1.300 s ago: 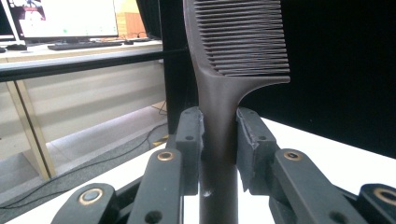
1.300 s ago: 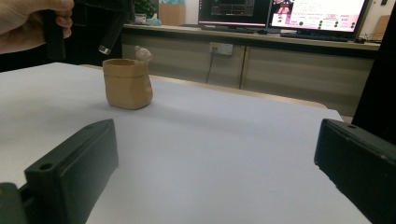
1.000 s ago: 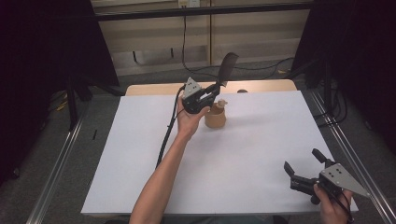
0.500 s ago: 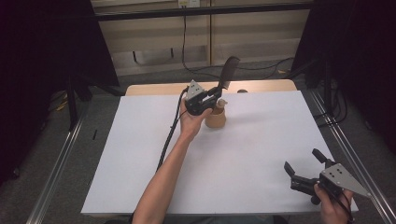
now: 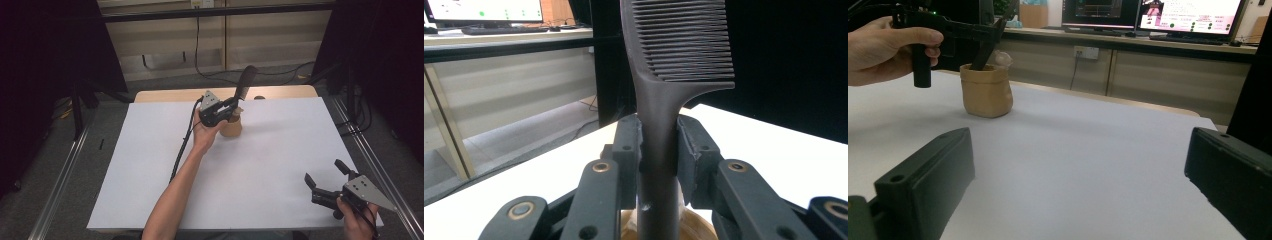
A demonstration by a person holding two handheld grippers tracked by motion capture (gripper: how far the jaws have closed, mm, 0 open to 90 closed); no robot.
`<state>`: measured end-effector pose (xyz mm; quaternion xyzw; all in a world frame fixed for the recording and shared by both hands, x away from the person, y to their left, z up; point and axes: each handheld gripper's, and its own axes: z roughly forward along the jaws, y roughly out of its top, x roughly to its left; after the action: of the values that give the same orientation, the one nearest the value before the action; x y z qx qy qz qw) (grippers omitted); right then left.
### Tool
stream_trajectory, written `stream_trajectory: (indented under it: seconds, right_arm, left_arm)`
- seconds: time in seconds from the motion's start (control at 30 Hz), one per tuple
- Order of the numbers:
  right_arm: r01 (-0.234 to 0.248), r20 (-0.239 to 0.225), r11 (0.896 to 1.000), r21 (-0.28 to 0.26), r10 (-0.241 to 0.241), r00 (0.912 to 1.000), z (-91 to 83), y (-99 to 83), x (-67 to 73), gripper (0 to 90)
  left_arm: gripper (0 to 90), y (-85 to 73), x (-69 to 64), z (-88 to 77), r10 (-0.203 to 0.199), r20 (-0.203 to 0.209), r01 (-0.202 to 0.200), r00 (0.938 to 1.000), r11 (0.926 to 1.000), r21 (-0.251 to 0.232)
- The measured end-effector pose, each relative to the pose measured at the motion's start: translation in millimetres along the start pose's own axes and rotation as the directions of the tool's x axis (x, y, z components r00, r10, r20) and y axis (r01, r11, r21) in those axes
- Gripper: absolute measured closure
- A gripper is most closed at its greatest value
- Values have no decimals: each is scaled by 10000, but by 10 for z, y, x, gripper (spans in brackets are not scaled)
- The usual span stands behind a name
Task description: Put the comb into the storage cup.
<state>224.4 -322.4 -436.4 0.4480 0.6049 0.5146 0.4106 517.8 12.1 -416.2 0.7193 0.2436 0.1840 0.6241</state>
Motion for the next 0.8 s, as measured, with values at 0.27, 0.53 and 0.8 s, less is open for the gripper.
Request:
stream_trajectory:
  seconds: [0.27, 0.53, 0.8]
  right_arm:
    - [26, -19, 10000, -20, -26, 10000, 2, 0, 3, 0]
    - [26, -43, 10000, -23, -26, 10000, 2, -1, 0, 0]
    - [45, -63, 10000, 13, -45, 10000, 7, -1, 6, 0]
  left_arm:
    - [727, -71, 23, -35, -94, -58, 95, 9999, 9998, 180]
    - [728, -28, 25, -86, 105, 68, -107, 9999, 9997, 239]
    - [727, -112, 55, -122, -198, 26, 197, 9998, 9992, 344]
